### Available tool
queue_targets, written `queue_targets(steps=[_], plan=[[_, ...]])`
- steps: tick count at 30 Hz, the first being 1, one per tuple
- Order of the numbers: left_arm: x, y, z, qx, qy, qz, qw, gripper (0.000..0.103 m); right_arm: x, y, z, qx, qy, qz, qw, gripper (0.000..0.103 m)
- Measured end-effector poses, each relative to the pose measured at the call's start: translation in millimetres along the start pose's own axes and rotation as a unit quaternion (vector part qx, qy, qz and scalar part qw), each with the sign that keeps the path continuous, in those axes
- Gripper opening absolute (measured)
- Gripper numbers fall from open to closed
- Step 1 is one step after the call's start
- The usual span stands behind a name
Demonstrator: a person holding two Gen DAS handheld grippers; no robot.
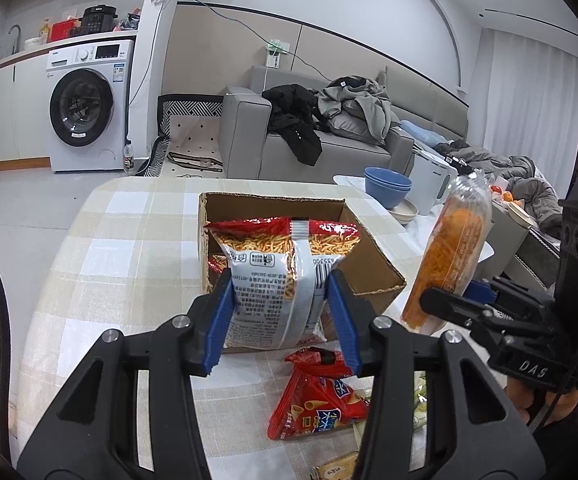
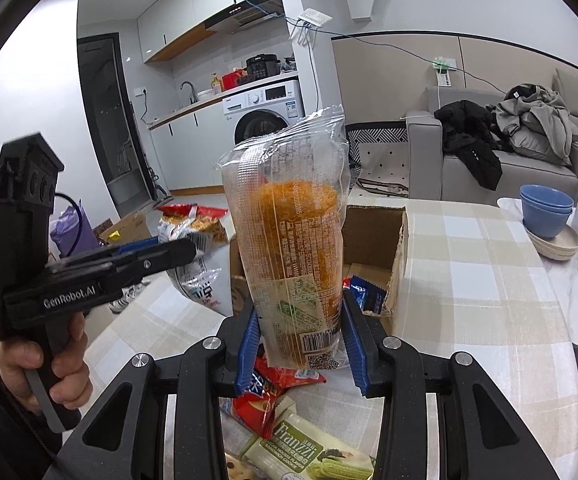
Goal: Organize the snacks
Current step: 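Lift the noodle bag with the left tool while the right tool carries the bread-stick bag toward the box, then lower the noodle bag into the box with the left tool while the right tool releases the bread-stick bag there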
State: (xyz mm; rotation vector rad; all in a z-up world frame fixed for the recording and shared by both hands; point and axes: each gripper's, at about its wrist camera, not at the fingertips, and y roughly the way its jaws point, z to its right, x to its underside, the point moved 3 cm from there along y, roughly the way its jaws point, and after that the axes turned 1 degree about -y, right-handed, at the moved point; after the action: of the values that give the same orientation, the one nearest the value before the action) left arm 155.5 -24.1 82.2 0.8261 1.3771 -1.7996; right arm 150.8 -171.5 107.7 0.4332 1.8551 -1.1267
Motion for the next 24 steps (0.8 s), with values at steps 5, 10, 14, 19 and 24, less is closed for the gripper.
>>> queue_targets(steps=[5, 10, 14, 19, 24], plan=[[-6, 2, -1, -0.004, 0.001, 0.002, 1.0000, 0.043, -17, -4, 5, -0.002, 0.019, 0.005, 1.000, 0.039], [-19, 3, -2, -0.003, -0.001, 0.008, 1.0000, 0.043, -32, -5, 10, -0.004, 0.036, 0.008, 0.999, 0.039], [-30, 3, -1, -0.004, 0.002, 0.011, 0.9999, 0.043, -43, -2, 12, -0.003, 0.036, 0.004, 0.999, 0.039], [-41, 8, -1, -0.003, -0.001, 0.011, 0.9999, 0.043, -52, 10, 10, -0.002, 0.032, -0.008, 0.999, 0.039], [-56, 21, 0, -0.003, 0.002, 0.012, 0.9999, 0.043, -52, 24, 11, 0.000, 0.029, -0.018, 0.999, 0.039]])
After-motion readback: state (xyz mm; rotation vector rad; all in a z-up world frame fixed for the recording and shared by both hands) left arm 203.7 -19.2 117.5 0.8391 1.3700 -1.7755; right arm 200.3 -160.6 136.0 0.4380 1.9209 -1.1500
